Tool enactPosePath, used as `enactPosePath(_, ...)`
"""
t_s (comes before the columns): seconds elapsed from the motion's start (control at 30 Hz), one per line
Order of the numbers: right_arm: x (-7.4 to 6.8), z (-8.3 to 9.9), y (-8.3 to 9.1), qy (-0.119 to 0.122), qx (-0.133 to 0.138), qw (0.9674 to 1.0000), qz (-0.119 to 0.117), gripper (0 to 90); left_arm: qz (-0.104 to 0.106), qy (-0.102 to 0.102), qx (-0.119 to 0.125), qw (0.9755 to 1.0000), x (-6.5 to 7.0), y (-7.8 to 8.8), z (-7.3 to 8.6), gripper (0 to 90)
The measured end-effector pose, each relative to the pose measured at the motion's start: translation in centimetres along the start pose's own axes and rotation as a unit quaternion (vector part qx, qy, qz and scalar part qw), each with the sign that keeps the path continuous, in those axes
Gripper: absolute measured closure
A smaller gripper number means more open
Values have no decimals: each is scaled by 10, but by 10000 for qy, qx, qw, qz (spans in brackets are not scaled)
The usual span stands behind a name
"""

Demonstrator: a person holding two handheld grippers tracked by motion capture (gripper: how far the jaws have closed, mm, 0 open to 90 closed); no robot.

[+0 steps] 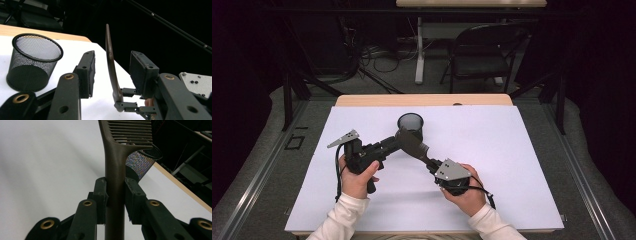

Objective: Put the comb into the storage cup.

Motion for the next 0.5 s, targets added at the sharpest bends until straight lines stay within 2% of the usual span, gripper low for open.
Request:
enactPosePath(0.2,-1,0,0,15,17,10000,-9,730,-13,-2,2,10000,1,-6,2,603)
enactPosePath(0.5,-3,-1,0,24,46,10000,-13,730,-6,118,23,9999,2,-14,4,647)
Point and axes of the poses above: each handheld gripper's, and its own axes: y roughly backward along the jaws, z roughly out of its underside, x roughly to its right, the point moved 3 cm from there along -y, roughly forward along the jaws, and after that the axes turned 5 degrees about x, right-handed, at the moved point
